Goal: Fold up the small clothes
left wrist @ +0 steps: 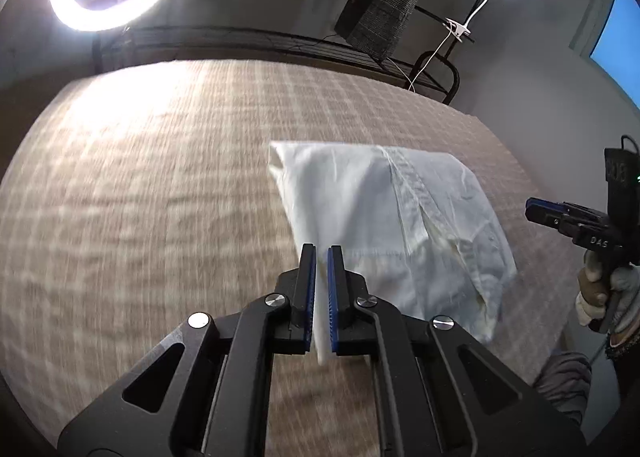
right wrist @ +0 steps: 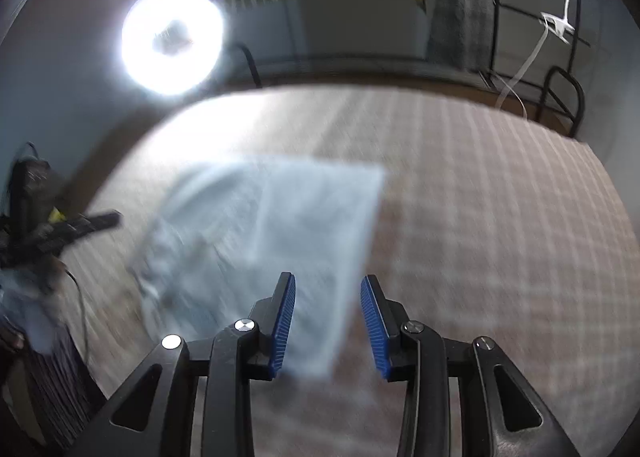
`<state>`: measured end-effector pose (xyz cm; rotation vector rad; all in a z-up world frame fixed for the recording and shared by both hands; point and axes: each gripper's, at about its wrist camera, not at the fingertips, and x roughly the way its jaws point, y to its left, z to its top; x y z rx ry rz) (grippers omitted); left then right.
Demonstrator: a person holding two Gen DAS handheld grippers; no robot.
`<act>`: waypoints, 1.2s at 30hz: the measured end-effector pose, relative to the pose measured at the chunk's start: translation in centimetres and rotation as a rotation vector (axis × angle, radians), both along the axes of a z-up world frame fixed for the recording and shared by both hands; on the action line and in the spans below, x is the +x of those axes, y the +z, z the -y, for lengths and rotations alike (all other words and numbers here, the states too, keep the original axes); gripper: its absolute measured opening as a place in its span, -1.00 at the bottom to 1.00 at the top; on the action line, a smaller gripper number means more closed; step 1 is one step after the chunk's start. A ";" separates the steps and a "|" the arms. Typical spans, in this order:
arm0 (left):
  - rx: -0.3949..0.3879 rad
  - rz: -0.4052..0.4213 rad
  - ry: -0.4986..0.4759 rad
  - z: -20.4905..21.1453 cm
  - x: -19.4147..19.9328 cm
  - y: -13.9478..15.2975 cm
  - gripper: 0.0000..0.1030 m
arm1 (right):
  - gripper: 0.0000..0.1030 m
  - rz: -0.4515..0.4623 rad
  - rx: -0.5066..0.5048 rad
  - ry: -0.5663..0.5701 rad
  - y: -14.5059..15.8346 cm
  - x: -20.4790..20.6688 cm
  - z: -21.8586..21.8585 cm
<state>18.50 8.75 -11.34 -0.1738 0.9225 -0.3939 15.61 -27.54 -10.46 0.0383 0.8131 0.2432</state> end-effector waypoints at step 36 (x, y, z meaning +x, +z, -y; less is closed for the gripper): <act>0.084 0.042 0.055 2.1 11.5 -6.0 -0.97 | -0.48 -0.071 0.025 -0.051 -5.4 13.5 1.1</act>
